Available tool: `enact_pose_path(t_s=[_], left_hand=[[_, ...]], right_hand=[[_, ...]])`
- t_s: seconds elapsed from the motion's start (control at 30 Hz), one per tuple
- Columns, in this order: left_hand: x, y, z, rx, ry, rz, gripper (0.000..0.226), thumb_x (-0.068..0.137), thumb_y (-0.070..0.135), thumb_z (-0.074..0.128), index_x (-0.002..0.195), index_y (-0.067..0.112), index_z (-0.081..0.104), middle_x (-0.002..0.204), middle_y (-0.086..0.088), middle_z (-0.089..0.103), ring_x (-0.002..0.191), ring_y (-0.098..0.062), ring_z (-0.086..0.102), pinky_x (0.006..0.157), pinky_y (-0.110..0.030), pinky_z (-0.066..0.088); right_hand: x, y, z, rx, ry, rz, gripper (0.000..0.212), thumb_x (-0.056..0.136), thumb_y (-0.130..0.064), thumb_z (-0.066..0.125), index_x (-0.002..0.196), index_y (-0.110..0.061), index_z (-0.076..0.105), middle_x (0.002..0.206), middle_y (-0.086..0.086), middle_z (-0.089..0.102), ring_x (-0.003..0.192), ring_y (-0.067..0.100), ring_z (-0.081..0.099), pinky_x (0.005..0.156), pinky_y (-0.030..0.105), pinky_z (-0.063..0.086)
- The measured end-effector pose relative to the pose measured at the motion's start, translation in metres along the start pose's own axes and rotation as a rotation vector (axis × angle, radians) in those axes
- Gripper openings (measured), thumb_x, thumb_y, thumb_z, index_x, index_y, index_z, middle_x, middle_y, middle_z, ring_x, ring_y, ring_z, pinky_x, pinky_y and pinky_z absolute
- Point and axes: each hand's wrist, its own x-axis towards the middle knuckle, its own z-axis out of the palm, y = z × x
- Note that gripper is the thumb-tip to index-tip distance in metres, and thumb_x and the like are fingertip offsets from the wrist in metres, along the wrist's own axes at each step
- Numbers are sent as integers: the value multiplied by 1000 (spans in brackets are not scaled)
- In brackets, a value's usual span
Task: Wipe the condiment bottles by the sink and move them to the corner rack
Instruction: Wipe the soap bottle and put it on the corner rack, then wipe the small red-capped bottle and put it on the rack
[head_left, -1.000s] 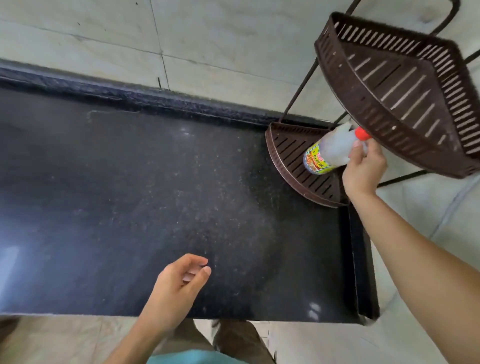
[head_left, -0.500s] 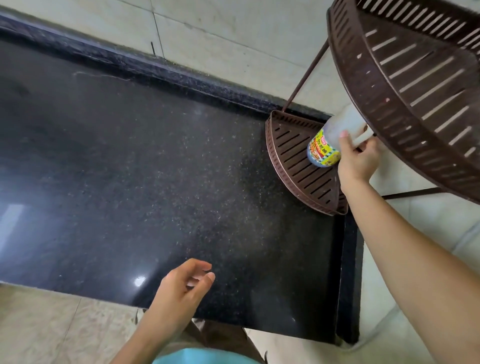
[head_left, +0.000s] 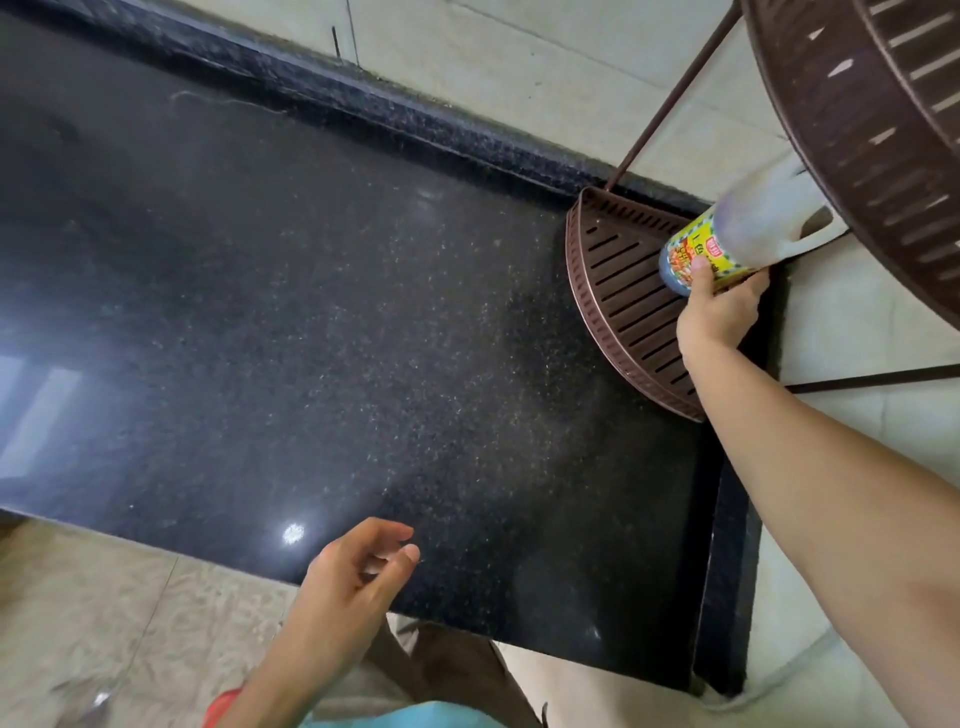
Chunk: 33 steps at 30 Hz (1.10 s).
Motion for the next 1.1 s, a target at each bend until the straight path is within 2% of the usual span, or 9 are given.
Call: enact_pose_path(t_s=[0.2, 0.33, 0.43, 0.53, 0.63, 0.7, 0.77, 0.93, 1.1], left_hand=[[-10, -10, -4, -11, 10, -7, 8, 88, 26, 66, 91, 34, 66, 86, 9, 73, 84, -8, 70, 79, -24, 56], [-12, -15, -10, -28, 27, -1, 8, 87, 25, 67, 91, 32, 67, 83, 16, 73, 81, -9, 71, 76, -30, 58], [-14, -14, -15, -30, 37, 12, 7, 88, 24, 66, 93, 30, 67, 84, 12, 73, 80, -10, 70, 76, -31, 58], [-20, -9, -20, -40, 37, 32, 7, 89, 25, 65, 94, 30, 66, 86, 7, 73, 81, -12, 70, 78, -33, 58], [-26, -3, -30, -39, 56, 63, 8, 89, 23, 65, 91, 31, 66, 84, 4, 73, 79, -14, 69, 77, -35, 58], [-30, 0, -40, -51, 59, 71, 8, 90, 23, 64, 92, 31, 66, 85, 2, 73, 80, -15, 69, 78, -37, 58], [-34, 2, -53, -72, 87, 86, 7, 90, 23, 64, 92, 28, 67, 85, 0, 73, 81, -16, 69, 79, -39, 58], [-47, 6, -92, -151, 175, 132, 7, 89, 17, 65, 91, 22, 69, 79, -5, 74, 76, -19, 69, 74, -36, 56], [-58, 10, -133, -291, 208, 123, 11, 92, 12, 59, 92, 17, 69, 79, -3, 75, 70, -12, 69, 69, -31, 54]], right_hand=[[-2, 2, -6, -218, 100, 94, 51, 101, -39, 40, 141, -7, 39, 137, 18, 53, 125, 34, 51, 95, 37, 41], [-3, -1, -12, -254, 49, 116, 47, 102, -37, 38, 138, -6, 42, 139, 20, 51, 125, 36, 50, 96, 39, 42], [-10, 1, -16, -258, -65, 123, 44, 99, -34, 46, 132, -5, 52, 134, 18, 56, 121, 36, 54, 95, 38, 45], [-27, 5, -22, -253, -165, 84, 33, 94, -29, 55, 114, -6, 67, 114, 14, 67, 108, 34, 62, 91, 37, 49], [-50, -2, -28, -116, -345, 143, 28, 92, -22, 59, 112, -6, 68, 100, 9, 69, 93, 27, 67, 82, 39, 57], [-72, -11, -38, -74, -481, 153, 22, 92, -19, 60, 109, -7, 68, 101, 9, 69, 94, 22, 66, 82, 33, 54], [-99, -21, -54, -66, -543, 111, 18, 92, -20, 59, 105, -12, 68, 103, 9, 71, 95, 19, 66, 84, 36, 54], [-180, -36, -101, -28, -719, 110, 20, 95, -23, 57, 112, -17, 65, 102, 3, 71, 92, 17, 70, 78, 32, 56], [-259, -40, -118, 11, -771, 147, 17, 96, -24, 57, 110, -20, 67, 101, 0, 73, 91, 15, 71, 78, 32, 58]])
